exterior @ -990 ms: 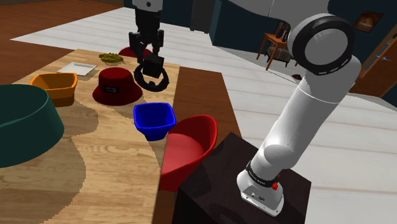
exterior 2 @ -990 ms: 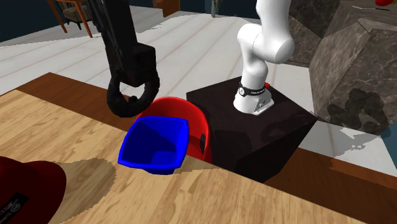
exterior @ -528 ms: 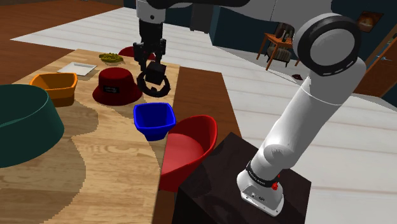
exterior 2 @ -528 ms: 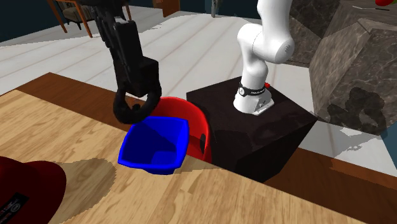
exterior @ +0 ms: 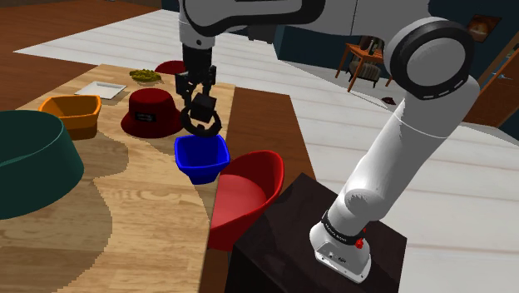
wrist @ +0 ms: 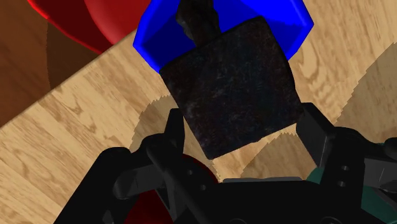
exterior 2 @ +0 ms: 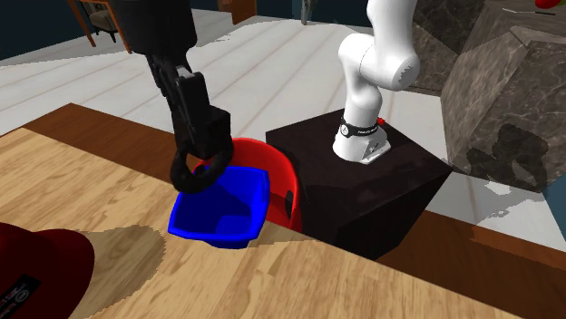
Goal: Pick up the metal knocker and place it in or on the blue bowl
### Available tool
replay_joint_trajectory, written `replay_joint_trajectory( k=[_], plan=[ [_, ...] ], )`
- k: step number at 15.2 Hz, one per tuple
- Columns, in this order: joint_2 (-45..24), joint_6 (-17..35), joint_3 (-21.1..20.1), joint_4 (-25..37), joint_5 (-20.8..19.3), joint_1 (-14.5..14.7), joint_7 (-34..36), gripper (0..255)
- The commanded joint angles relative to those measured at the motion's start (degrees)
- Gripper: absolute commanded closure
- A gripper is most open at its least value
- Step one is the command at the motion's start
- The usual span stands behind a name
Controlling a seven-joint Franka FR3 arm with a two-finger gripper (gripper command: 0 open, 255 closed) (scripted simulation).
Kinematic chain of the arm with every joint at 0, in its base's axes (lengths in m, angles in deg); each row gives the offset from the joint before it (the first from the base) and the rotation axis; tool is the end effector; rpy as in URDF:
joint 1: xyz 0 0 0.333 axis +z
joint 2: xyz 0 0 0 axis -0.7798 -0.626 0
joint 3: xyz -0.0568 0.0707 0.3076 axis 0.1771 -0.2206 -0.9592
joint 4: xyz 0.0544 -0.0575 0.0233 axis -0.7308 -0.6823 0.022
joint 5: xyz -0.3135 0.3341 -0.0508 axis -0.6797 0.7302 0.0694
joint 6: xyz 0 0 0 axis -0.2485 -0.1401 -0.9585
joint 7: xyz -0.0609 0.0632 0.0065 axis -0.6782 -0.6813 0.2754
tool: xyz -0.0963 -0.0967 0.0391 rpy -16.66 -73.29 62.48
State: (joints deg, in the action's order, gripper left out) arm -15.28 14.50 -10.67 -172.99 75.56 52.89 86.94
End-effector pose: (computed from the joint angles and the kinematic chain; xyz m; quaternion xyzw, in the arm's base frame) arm 0.6009 0.1827 0.4997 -0.9958 -0.0906 -0.0107 0.0029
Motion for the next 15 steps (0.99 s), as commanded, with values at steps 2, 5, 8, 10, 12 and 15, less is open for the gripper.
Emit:
replay_joint_trajectory(
  k=[2,5,8,10,12,15],
  plan=[
    [0.08,2.36,0.03,-2.36,0.02,-0.02,-0.06,255],
    [-0.11,4.64,0.01,-4.47,-0.03,-0.01,-0.03,255],
    [-0.4,6.91,-0.02,-6.45,-0.1,0.01,0.02,255],
    [-0.53,7.71,-0.02,-7.13,-0.14,0.02,0.05,255],
    [-0.53,7.71,-0.02,-7.13,-0.14,0.02,0.05,255],
    [-0.53,7.71,-0.02,-7.13,-0.14,0.02,0.05,255]
  ],
)
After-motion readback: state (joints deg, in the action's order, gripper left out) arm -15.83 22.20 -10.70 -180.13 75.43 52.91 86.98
